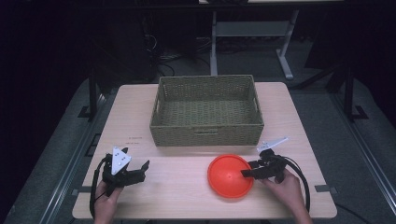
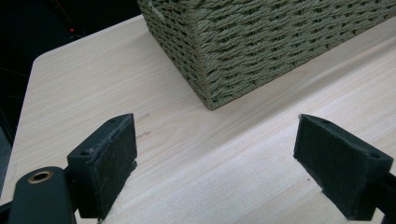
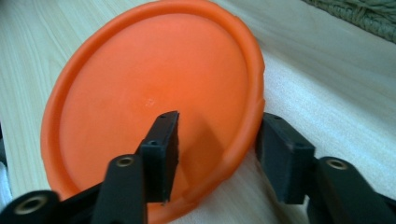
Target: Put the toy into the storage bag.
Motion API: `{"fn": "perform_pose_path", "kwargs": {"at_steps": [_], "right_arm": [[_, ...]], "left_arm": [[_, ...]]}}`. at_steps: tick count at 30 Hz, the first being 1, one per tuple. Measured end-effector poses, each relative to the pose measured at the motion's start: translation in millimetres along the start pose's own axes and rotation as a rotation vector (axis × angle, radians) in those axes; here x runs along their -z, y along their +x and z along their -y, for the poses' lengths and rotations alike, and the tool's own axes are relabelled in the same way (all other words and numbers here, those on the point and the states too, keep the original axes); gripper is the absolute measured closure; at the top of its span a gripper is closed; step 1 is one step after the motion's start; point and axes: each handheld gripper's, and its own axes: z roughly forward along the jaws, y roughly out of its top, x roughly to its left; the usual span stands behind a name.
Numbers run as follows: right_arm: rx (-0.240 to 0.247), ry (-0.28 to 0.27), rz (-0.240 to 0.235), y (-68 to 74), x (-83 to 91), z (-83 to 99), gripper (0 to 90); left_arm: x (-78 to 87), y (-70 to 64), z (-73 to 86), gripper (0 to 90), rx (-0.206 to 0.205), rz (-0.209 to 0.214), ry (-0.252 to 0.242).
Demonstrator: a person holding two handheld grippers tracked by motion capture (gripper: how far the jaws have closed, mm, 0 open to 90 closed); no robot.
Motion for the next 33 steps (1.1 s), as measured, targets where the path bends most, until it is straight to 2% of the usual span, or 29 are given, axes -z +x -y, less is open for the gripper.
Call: {"fn": "perform_pose_path", "kwargs": {"at_steps": [3,4,10,15,20,27,30,33], "right_arm": [[0.002,0.002,0.001,0.5,1.1,0.1,50.6],[0.008,-0.003,0.015,2.4,2.0,-0.1,54.3],[0.013,-0.035,0.025,3.9,6.4,-0.1,63.6],[0.002,-0.034,0.024,4.3,8.2,0.1,66.1],[-0.031,-0.054,-0.002,2.7,12.2,0.9,71.6],[-0.021,-0.083,0.003,11.8,16.5,-0.6,75.5],[-0.024,-0.116,-0.031,14.8,20.4,-2.8,78.9],[-0.022,-0.122,-0.047,18.4,23.1,-6.7,80.0]], "left_arm": [[0.3,-0.4,-0.1,12.8,-0.008,-0.001,-0.001],[0.2,-1.2,-0.1,12.8,-0.007,0.001,-0.004],[0.0,-1.2,-0.4,12.8,-0.005,0.0,0.0],[0.2,-2.1,-0.3,12.8,-0.01,0.003,0.002],[-0.3,-1.5,-0.6,12.8,-0.006,-0.002,0.002],[0.1,-0.2,-0.1,12.8,-0.007,0.0,-0.002],[0.7,0.0,-0.3,12.8,-0.002,-0.002,-0.005],[0.9,-0.6,-0.3,12.8,-0.006,-0.003,-0.002]]}}
